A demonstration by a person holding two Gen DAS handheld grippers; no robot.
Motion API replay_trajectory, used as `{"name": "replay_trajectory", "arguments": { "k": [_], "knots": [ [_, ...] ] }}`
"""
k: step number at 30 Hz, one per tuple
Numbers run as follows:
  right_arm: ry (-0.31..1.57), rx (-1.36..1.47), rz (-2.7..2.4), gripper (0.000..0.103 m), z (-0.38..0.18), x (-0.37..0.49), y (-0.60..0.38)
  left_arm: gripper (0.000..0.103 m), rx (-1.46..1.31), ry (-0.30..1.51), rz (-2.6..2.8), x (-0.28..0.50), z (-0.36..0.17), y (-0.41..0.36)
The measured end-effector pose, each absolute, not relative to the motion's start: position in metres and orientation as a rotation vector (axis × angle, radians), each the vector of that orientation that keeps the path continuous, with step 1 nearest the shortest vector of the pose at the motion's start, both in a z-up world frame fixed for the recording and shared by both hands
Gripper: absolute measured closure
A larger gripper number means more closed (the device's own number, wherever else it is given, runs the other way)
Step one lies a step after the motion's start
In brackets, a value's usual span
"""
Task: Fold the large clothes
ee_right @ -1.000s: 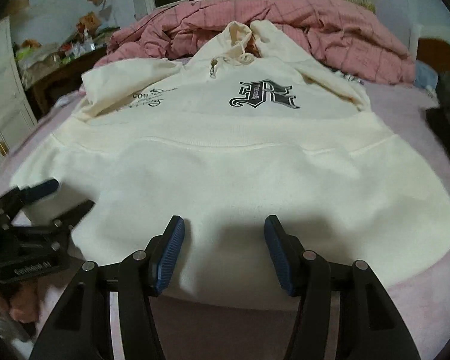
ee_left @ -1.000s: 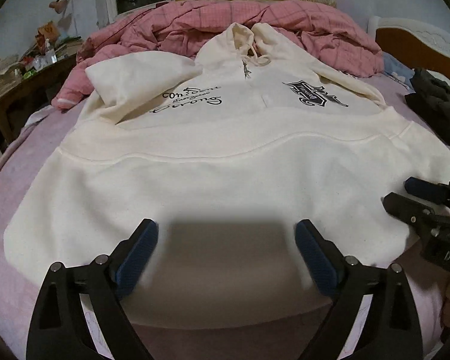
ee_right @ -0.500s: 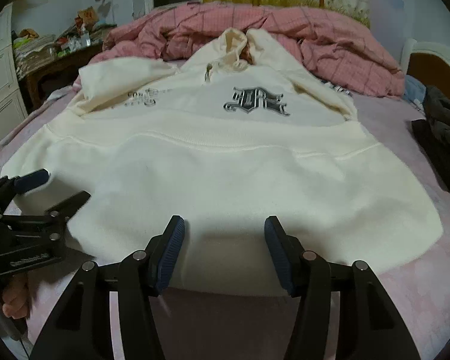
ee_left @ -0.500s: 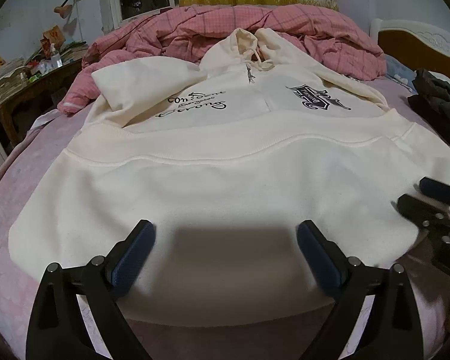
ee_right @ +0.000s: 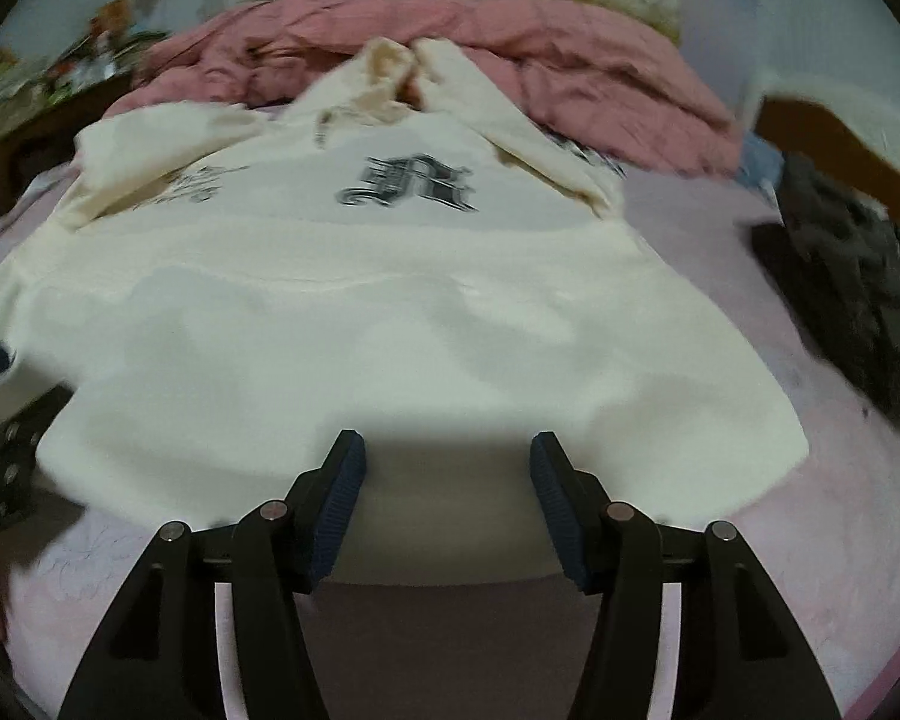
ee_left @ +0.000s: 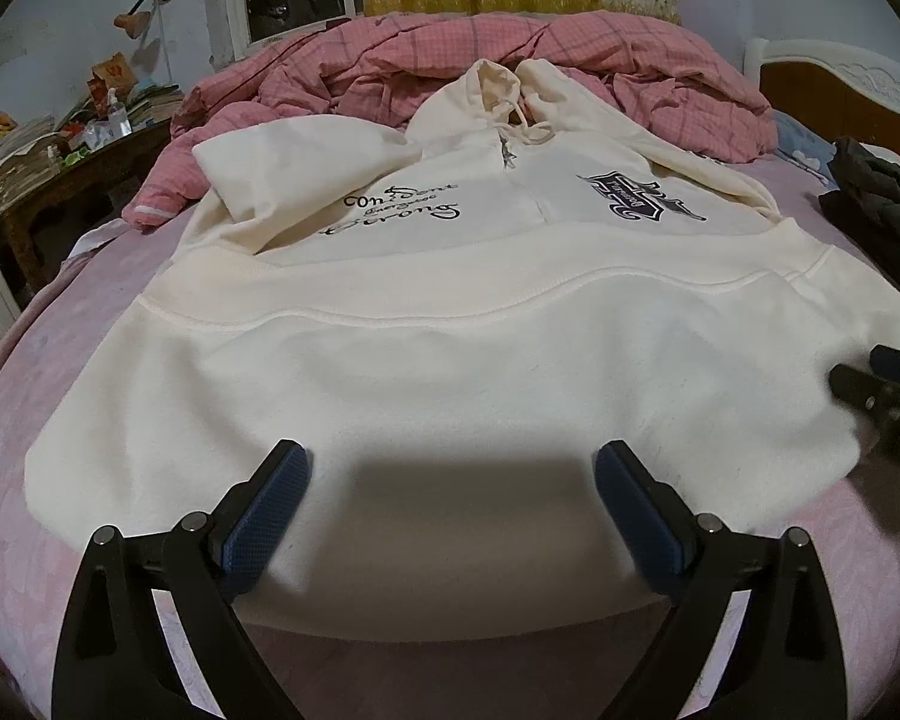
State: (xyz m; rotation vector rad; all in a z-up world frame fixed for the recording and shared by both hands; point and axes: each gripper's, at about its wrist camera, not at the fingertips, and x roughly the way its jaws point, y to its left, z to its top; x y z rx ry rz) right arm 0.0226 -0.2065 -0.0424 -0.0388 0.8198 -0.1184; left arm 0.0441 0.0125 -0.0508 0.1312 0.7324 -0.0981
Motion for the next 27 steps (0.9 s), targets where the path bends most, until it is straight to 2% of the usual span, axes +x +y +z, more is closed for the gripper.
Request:
{"name": "replay_trajectory", "arguments": {
  "k": [5, 9, 17, 21, 24, 27],
  "knots": [
    [0.784, -0.114, -0.292, 0.045, -0.041, 0.017, -0.235, 0.004, 0.128, 0.732, -0.091, 0.045, -0.051, 0.013],
    [0.821, 0.029, -0.272, 0.043, -0.037, 0.012, -0.276, 0.003, 0.131, 0.728, -0.082, 0.045, -0.051, 0.017],
    [0.814, 0.042, -0.483, 0.043, -0.029, 0.002, -0.325, 0.003, 0.135, 0.715, -0.066, 0.044, -0.051, 0.017],
    [0.796, 0.201, -0.520, 0.043, -0.018, -0.007, -0.367, 0.003, 0.137, 0.708, -0.061, 0.041, -0.051, 0.018],
    [0.760, 0.254, -0.478, 0.043, -0.012, -0.016, -0.372, 0.003, 0.136, 0.715, -0.062, 0.041, -0.051, 0.018],
    [0.712, 0.190, -0.331, 0.043, -0.006, -0.019, -0.346, 0.002, 0.164, 0.754, -0.060, 0.046, -0.045, 0.025]
  ]
}}
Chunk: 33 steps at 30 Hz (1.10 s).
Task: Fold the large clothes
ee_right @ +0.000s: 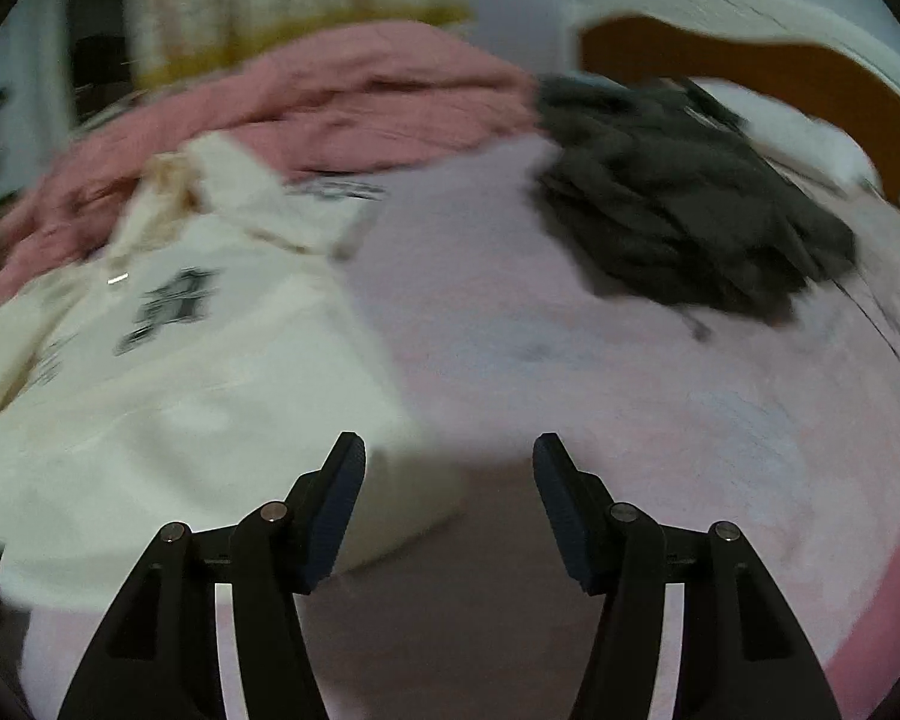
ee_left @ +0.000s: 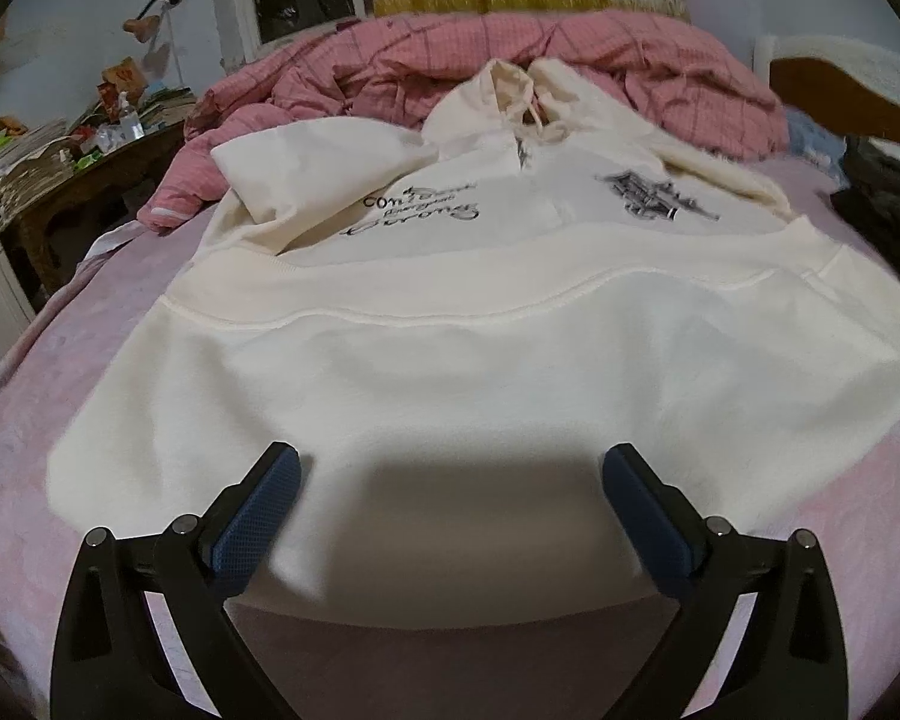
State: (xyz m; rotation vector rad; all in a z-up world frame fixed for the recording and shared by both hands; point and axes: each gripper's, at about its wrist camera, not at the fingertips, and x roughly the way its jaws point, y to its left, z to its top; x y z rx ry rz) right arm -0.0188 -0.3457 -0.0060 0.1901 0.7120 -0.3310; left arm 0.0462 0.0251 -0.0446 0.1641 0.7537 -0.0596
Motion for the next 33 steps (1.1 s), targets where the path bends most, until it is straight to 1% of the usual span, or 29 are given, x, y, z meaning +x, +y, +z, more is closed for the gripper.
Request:
{"name": "replay_trajectory", "arguments": {
  "k": [1, 4, 6, 7, 10, 12, 13, 16, 21, 24, 25, 29, 33],
  "knots": [
    [0.721, 0.175, -0.283, 0.043, -0.007, -0.017, -0.337, 0.002, 0.179, 0.754, -0.027, 0.049, -0.041, 0.033],
    [0.757, 0.093, -0.209, 0.043, -0.016, -0.014, -0.305, 0.004, 0.216, 0.650, 0.158, 0.052, -0.026, 0.066],
    [0.780, 0.021, -0.239, 0.043, -0.022, -0.009, -0.293, 0.006, 0.205, 0.705, 0.172, 0.062, -0.026, 0.089],
    [0.803, 0.012, -0.256, 0.043, -0.026, -0.006, -0.294, 0.010, 0.162, 0.751, 0.159, 0.066, -0.030, 0.104],
    [0.838, 0.038, -0.284, 0.043, -0.031, -0.003, -0.305, 0.014, 0.045, 0.861, 0.145, 0.071, -0.045, 0.143],
    [0.843, 0.060, -0.289, 0.043, -0.029, -0.002, -0.312, 0.016, 0.033, 0.866, 0.118, 0.066, -0.045, 0.156],
    [0.847, 0.059, -0.296, 0.043, -0.030, -0.001, -0.314, 0.019, 0.048, 0.858, 0.122, 0.064, -0.043, 0.159],
    [0.839, 0.027, -0.383, 0.042, -0.029, -0.003, -0.320, 0.018, 0.076, 0.840, 0.220, 0.059, -0.043, 0.172],
    [0.853, 0.106, -0.399, 0.042, -0.028, -0.003, -0.344, 0.018, -0.058, 0.872, 0.211, 0.056, -0.041, 0.200],
    [0.841, 0.144, -0.408, 0.042, -0.026, -0.007, -0.355, 0.018, -0.041, 0.837, 0.258, 0.049, -0.036, 0.205],
    [0.833, 0.154, -0.410, 0.042, -0.024, -0.009, -0.357, 0.019, -0.038, 0.819, 0.263, 0.046, -0.032, 0.207],
    [0.770, 0.206, -0.364, 0.042, -0.013, -0.019, -0.360, 0.019, -0.093, 0.633, 0.093, 0.020, 0.003, 0.211],
    [0.652, 0.219, -0.189, 0.042, 0.006, -0.035, -0.339, 0.019, -0.113, 0.539, -0.031, -0.008, 0.018, 0.191]
  ]
}}
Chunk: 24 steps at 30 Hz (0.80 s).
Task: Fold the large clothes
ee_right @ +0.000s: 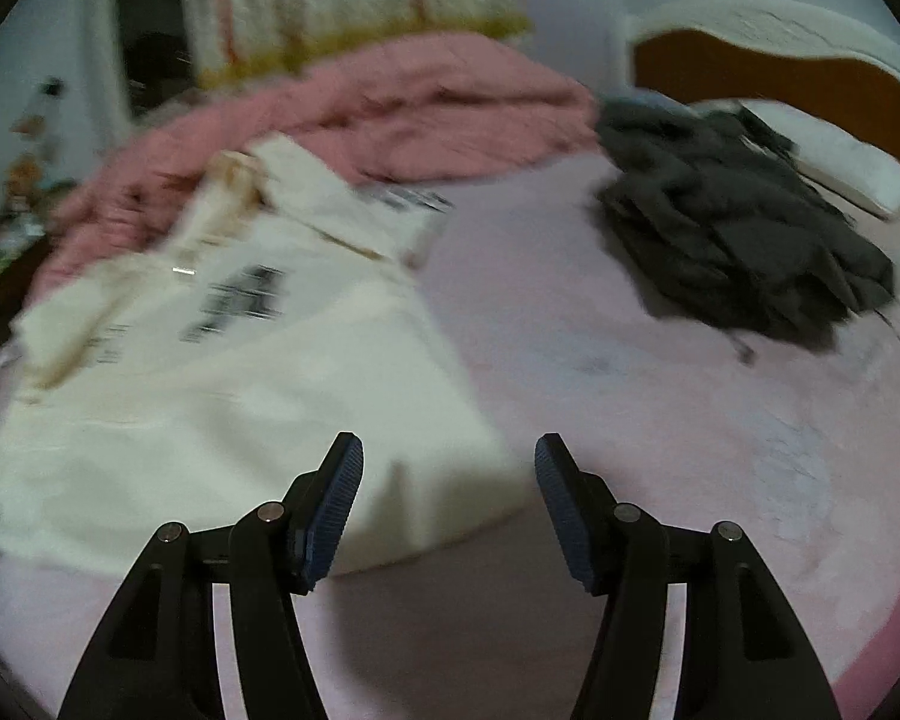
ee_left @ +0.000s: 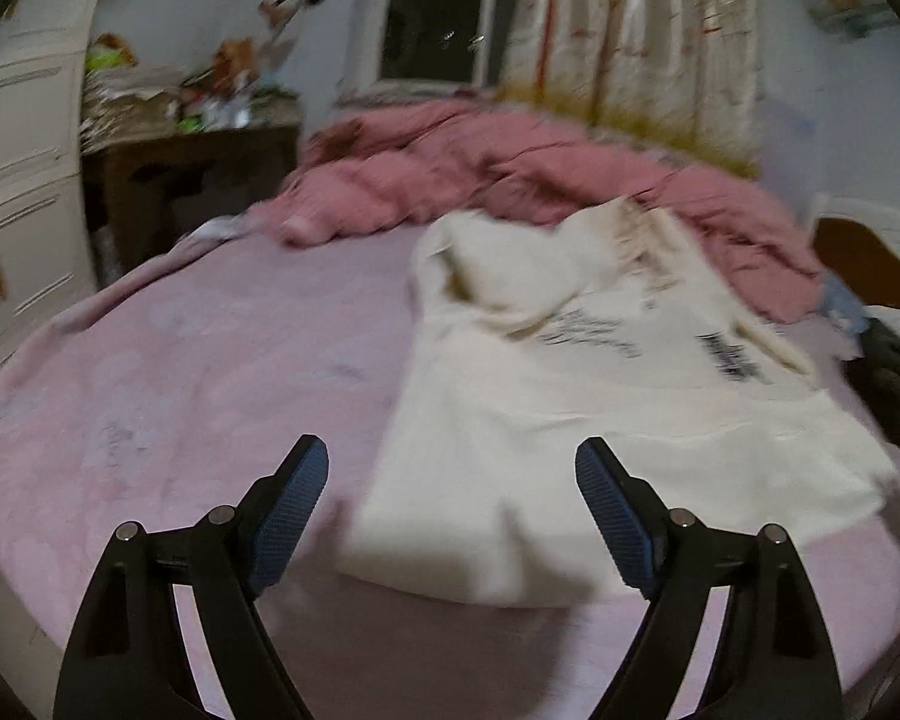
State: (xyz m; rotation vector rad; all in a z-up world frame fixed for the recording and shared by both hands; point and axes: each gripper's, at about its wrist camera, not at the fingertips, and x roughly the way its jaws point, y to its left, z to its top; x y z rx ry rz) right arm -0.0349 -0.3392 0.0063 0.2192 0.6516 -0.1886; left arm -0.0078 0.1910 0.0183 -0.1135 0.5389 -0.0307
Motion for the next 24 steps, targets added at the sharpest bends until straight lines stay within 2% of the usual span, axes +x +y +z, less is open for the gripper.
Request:
{"name": "replay_trajectory", "arguments": {
  "k": [8, 16, 21, 22, 24],
  "knots": [
    [0.583, 0.216, 0.014, 0.042, 0.007, -0.058, -0.302, 0.019, -0.154, 0.518, -0.232, -0.038, -0.001, 0.143],
    [0.685, 0.260, 0.070, 0.042, -0.025, -0.059, -0.294, 0.019, -0.266, 0.738, -0.440, -0.026, -0.038, 0.104],
    [0.774, 0.278, 0.067, 0.042, -0.044, -0.044, -0.286, 0.019, -0.228, 0.742, -0.417, -0.034, -0.041, 0.091],
    [0.771, 0.277, 0.066, 0.042, -0.044, -0.044, -0.286, 0.013, -0.261, 0.725, -0.411, -0.036, -0.041, 0.093],
    [0.761, 0.296, 0.063, 0.042, -0.045, -0.043, -0.288, 0.010, -0.310, 0.717, -0.407, -0.037, -0.043, 0.097]
  ]
}}
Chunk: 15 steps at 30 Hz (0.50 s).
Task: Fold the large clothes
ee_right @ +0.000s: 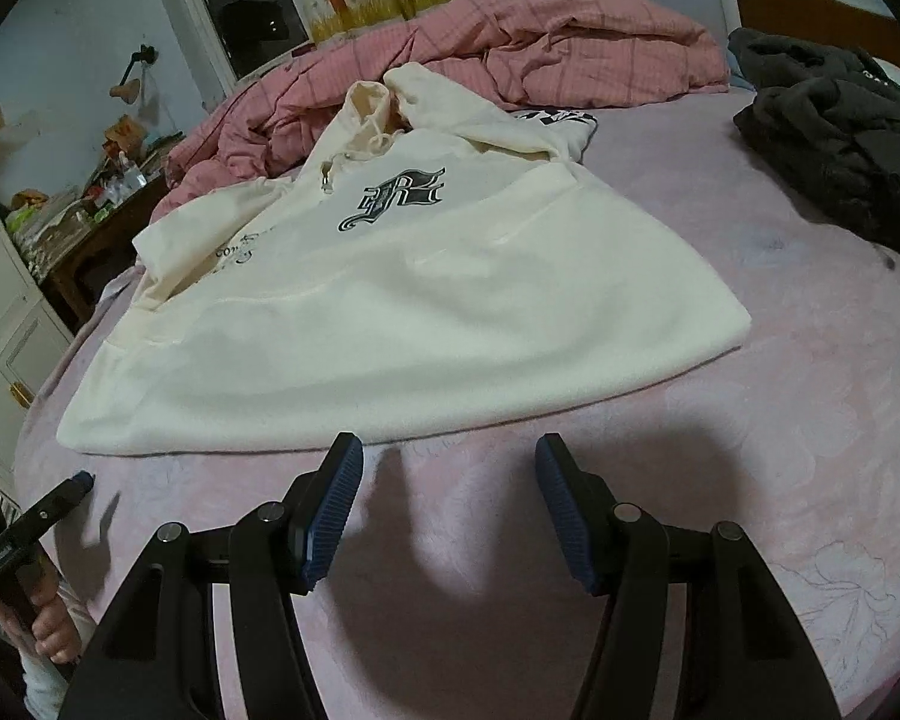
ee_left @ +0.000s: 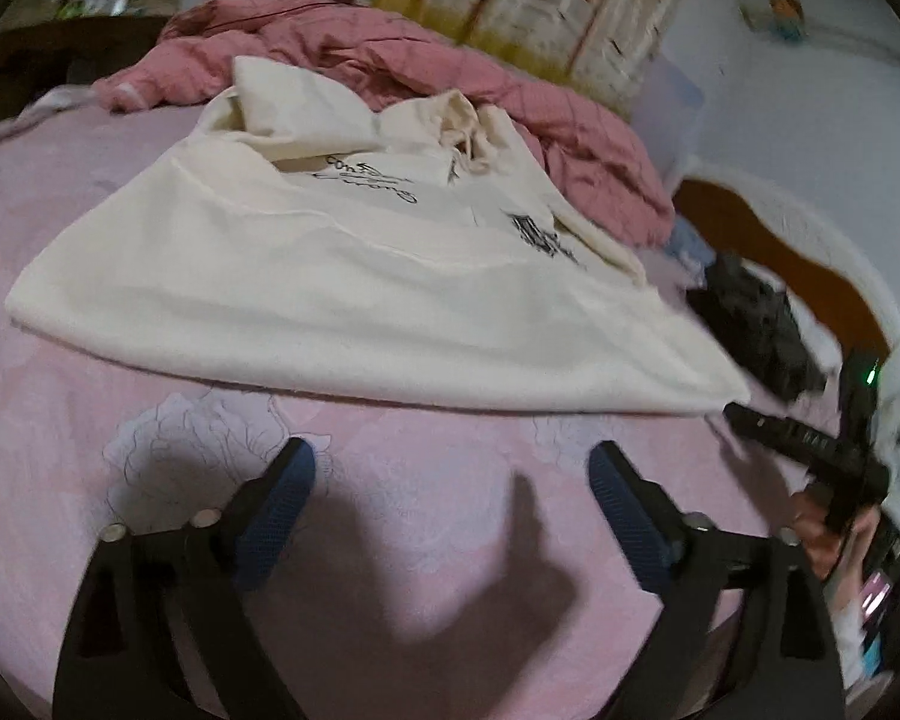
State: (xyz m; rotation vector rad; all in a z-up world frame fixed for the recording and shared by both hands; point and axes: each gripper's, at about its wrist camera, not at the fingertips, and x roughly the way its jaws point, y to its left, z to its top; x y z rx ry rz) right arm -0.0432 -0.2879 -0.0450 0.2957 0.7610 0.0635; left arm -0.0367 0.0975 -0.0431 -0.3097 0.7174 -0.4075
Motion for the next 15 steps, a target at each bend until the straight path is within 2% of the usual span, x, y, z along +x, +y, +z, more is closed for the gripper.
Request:
{"name": "replay_trajectory", "arguments": {
  "k": [6, 10, 15],
  "knots": [
    [0.750, 0.384, 0.008, 0.042, -0.052, -0.034, -0.304, 0.010, -0.344, 0.697, -0.340, -0.034, -0.044, 0.109],
    [0.751, 0.390, -0.007, 0.042, -0.052, -0.032, -0.305, 0.010, -0.344, 0.599, -0.205, -0.042, -0.037, 0.126],
    [0.751, 0.382, -0.015, 0.041, -0.052, -0.031, -0.303, 0.010, -0.389, 0.632, -0.192, -0.032, -0.042, 0.139]
  ]
}}
